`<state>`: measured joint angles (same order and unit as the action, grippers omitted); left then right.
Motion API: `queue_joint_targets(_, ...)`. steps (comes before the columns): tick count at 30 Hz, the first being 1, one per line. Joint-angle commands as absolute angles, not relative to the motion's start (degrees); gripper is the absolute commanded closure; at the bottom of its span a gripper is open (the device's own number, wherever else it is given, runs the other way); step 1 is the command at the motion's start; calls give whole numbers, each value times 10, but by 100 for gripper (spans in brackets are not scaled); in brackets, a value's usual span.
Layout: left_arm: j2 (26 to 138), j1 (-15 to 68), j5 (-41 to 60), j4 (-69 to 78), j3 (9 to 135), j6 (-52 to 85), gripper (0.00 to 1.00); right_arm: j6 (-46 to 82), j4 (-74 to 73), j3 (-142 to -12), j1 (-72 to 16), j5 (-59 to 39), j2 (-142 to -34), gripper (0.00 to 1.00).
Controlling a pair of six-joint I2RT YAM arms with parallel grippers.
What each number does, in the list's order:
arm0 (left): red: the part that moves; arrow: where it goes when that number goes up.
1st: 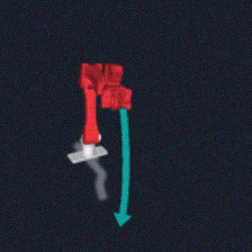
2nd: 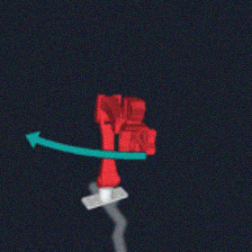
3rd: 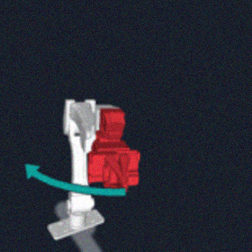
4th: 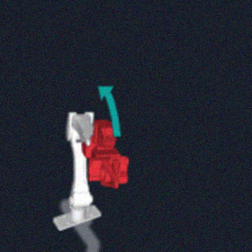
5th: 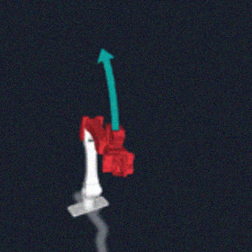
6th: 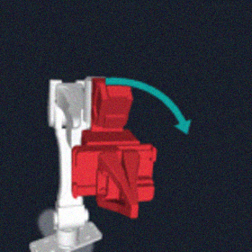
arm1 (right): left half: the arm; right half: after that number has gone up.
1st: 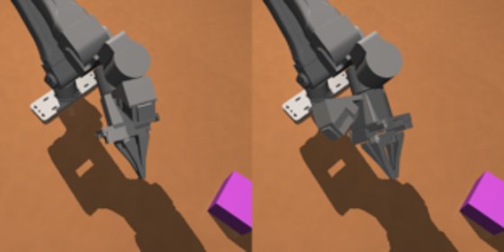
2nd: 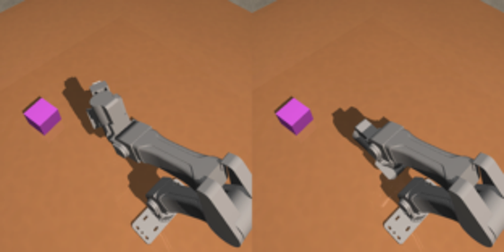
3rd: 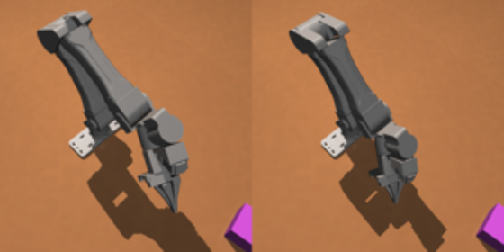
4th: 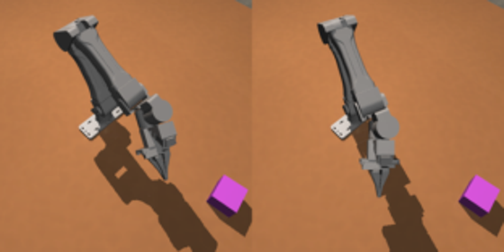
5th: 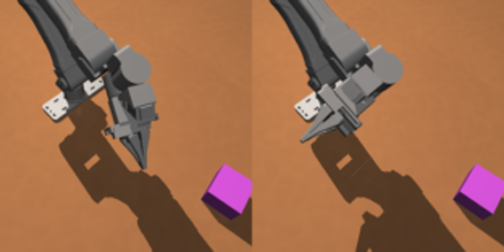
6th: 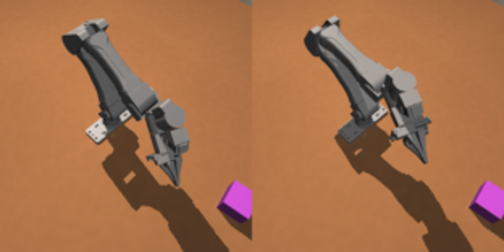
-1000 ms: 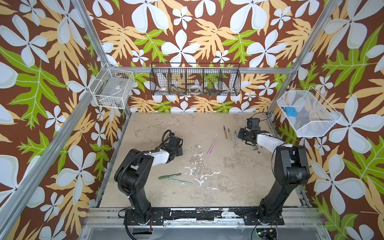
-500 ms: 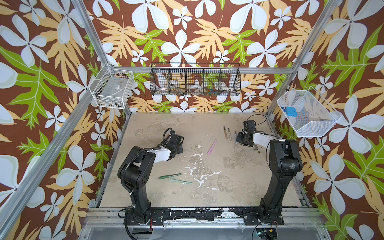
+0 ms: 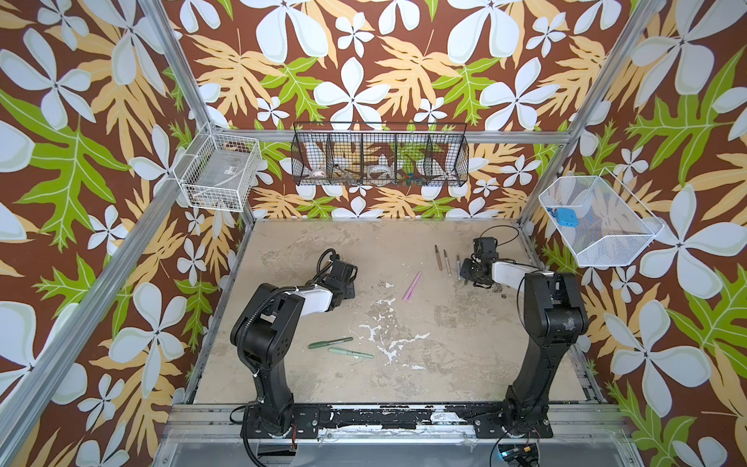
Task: Open the pen caps
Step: 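Open both grippers to set the green cap and pen on the table, then move the left gripper over the pink pen while the right gripper approaches it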
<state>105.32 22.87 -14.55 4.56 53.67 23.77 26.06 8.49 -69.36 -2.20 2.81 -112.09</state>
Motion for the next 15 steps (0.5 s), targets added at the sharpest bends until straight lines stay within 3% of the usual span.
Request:
queue_joint_targets(1, 1048, 227, -134, -9, 533, 240, 67, 261, 87, -688, -21, 20, -1089, 69)
queue_joint_targets(15, 859, 248, -31, 127, 418, 230, 57, 275, 54, -564, -107, 4, -832, 59)
